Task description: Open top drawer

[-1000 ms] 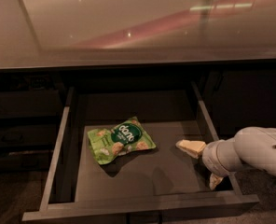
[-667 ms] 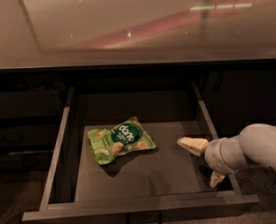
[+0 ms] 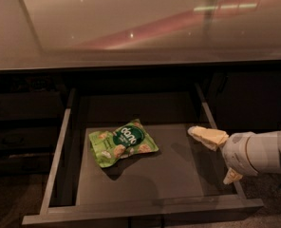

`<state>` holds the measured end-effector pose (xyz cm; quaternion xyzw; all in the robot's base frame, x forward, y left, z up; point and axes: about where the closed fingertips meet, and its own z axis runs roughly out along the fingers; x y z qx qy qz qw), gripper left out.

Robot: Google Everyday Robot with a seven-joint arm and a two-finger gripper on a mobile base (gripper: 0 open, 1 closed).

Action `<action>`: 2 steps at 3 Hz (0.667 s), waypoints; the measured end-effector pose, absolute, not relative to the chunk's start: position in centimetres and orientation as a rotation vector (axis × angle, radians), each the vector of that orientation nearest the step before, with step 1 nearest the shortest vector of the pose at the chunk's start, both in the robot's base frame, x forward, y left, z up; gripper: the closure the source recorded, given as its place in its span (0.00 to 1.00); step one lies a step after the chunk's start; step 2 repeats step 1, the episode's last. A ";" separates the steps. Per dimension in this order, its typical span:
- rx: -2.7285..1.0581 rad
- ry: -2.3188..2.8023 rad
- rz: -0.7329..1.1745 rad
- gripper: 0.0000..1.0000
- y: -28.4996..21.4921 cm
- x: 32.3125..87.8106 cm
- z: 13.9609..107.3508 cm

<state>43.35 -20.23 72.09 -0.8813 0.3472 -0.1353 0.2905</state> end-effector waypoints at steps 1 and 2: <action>-2.351 0.926 -0.361 0.00 -20.2 43.3 72.1; -2.351 0.926 -0.361 0.00 -20.2 43.3 72.1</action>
Offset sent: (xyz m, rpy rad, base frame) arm 0.0000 0.0000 0.0000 0.0000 0.0000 0.0000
